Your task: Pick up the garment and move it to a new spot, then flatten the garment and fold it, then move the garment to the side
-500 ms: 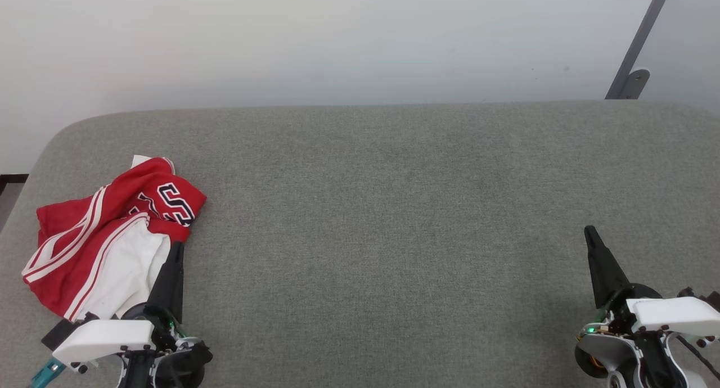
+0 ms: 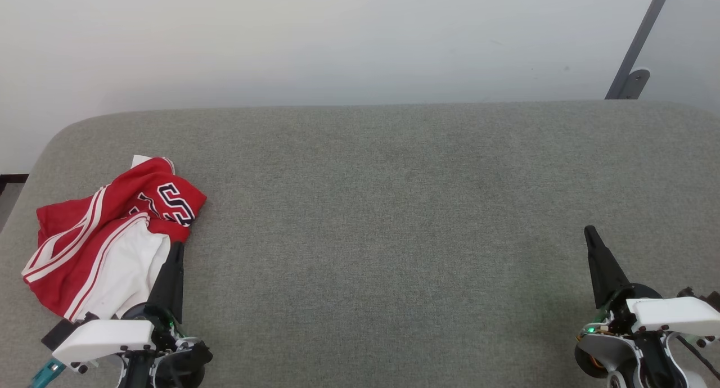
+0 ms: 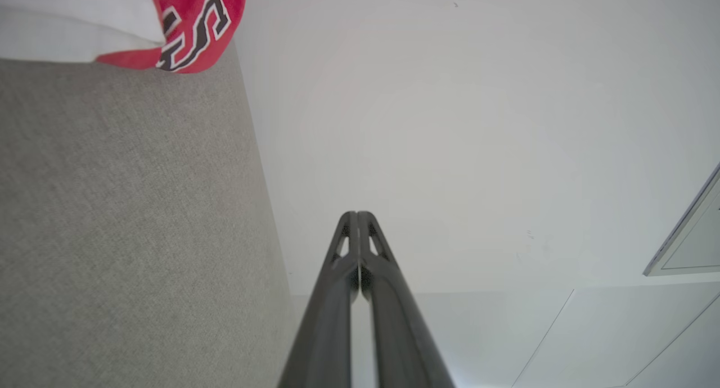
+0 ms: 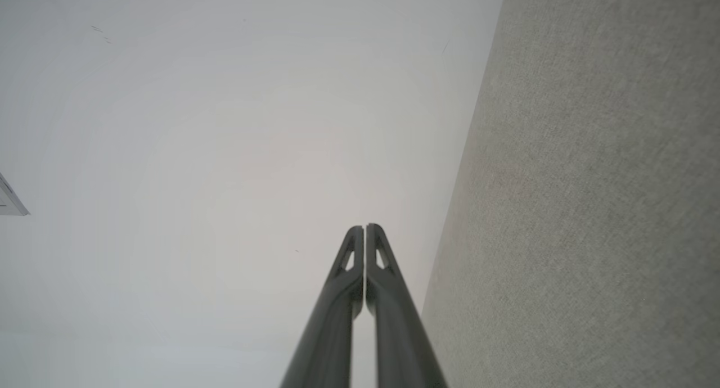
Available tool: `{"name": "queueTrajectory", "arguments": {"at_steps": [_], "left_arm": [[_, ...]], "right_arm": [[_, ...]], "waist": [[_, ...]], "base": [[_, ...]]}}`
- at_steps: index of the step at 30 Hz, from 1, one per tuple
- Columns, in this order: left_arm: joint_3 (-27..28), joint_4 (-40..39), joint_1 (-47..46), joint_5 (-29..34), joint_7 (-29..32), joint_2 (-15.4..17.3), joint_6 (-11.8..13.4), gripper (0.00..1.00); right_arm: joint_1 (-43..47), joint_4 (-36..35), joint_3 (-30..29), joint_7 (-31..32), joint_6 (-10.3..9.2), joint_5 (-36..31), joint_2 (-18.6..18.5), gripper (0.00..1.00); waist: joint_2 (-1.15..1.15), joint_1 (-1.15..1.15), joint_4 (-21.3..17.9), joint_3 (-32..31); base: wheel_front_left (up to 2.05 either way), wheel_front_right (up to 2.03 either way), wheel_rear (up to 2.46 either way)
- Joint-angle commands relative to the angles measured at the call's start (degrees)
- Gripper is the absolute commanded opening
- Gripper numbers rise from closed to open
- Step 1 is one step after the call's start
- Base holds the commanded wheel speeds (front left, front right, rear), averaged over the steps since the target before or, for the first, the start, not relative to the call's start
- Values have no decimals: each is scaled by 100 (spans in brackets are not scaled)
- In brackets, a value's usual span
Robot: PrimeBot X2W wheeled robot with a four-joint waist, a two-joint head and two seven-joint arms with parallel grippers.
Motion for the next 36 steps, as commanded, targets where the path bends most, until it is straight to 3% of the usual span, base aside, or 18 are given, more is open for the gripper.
{"name": "queueTrajectory", "arguments": {"at_steps": [1,36], "left_arm": [[2,-7,-81,16,8,11,2,0],[2,-7,-81,16,8,11,2,0]], "right_arm": [[-25,14,-2,2,0,22,8,0],[-25,14,-1,2,0,22,8,0]], "waist": [[0,0,0,0],[0,0,0,0]], "base": [[0,0,0],[0,0,0]]}}
